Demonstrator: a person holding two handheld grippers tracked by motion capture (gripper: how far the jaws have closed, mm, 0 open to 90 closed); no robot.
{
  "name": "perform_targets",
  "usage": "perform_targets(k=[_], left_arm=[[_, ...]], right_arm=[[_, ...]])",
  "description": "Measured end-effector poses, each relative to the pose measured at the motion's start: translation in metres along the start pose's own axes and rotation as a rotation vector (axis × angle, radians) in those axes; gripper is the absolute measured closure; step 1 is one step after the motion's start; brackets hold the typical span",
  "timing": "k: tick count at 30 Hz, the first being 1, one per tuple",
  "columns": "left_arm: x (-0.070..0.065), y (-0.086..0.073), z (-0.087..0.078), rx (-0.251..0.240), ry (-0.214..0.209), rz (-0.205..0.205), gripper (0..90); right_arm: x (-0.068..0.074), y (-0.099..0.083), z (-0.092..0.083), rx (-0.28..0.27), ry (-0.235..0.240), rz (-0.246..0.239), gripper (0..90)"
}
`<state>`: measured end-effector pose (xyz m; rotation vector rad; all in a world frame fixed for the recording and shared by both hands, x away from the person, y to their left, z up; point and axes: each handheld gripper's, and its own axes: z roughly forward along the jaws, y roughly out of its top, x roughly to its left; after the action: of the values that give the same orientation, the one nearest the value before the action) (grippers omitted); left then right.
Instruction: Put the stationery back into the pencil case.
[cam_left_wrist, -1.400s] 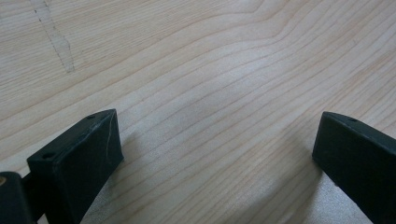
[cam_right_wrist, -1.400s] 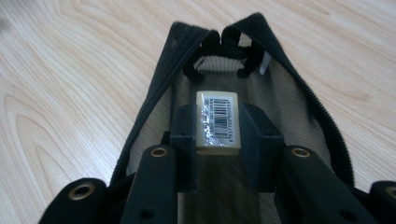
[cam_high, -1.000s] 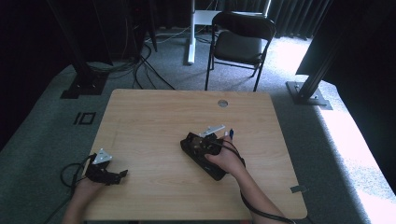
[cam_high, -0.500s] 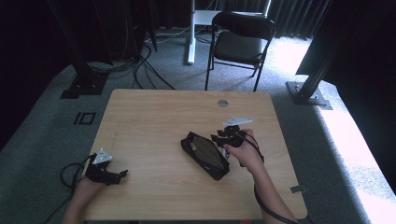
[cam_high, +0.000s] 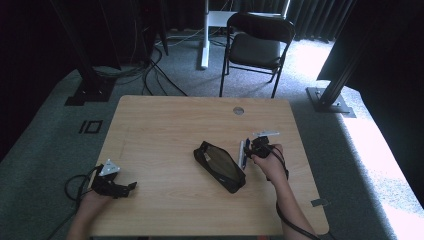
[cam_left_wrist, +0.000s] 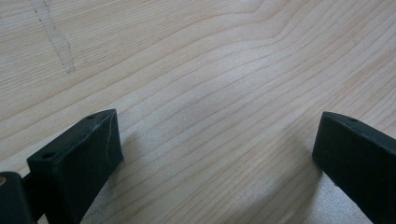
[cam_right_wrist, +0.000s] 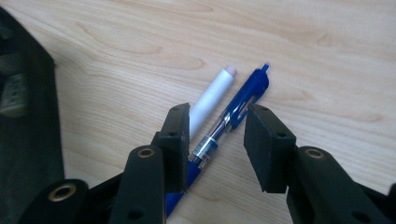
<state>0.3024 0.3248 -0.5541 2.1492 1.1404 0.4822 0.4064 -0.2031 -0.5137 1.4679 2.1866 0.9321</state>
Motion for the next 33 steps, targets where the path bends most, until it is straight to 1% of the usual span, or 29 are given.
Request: perform_targets(k=[1, 3, 5, 7, 9, 13, 14, 16, 22, 24, 28, 30, 33], left_arm=[[0.0, 0.0, 0.0, 0.0, 0.0, 0.0, 1.6], [0.0, 0.0, 0.0, 0.0, 0.0, 0.0, 1.6], [0.0, 0.0, 0.0, 0.0, 0.0, 0.0, 1.6], [0.0, 0.0, 0.0, 0.0, 0.0, 0.0, 1.6], [0.0, 0.0, 0.0, 0.001, 0.0, 0.0, 1.6], [0.0, 0.0, 0.0, 0.0, 0.0, 0.0, 1.6], [0.0, 0.0, 0.0, 0.0, 0.0, 0.0, 1.6], [0.0, 0.0, 0.0, 0.0, 0.0, 0.0, 1.6], [0.0, 0.0, 0.0, 0.0, 0.0, 0.0, 1.6], [0.0, 0.0, 0.0, 0.0, 0.0, 0.0, 1.6], [0.0, 0.0, 0.0, 0.0, 0.0, 0.0, 1.6], [0.0, 0.0, 0.0, 0.0, 0.0, 0.0, 1.6], [0.0, 0.0, 0.0, 0.0, 0.0, 0.0, 1.6]], right_arm=[[-0.001, -0.001, 0.003, 0.002, 0.002, 0.01, 60.3], [-0.002, -0.003, 0.01, 0.013, -0.009, 0.027, 60.3], [-0.002, -0.003, 0.011, 0.019, -0.016, 0.024, 60.2], [-0.002, -0.003, 0.016, 0.028, -0.027, 0.036, 60.0], [-0.002, -0.004, 0.019, 0.033, -0.029, 0.043, 59.6], [-0.001, -0.006, 0.022, 0.045, -0.036, 0.04, 59.6], [-0.001, -0.006, 0.023, 0.05, -0.034, 0.05, 59.8], [-0.002, -0.009, 0.024, 0.056, -0.04, 0.052, 60.1], [-0.007, -0.012, 0.021, 0.054, -0.049, 0.065, 60.1], [-0.008, -0.013, 0.02, 0.055, -0.05, 0.062, 60.4], [-0.01, -0.015, 0.018, 0.059, -0.05, 0.078, 61.0], [-0.011, -0.017, 0.016, 0.059, -0.042, 0.091, 61.8], [-0.012, -0.018, 0.015, 0.06, -0.037, 0.09, 63.0]])
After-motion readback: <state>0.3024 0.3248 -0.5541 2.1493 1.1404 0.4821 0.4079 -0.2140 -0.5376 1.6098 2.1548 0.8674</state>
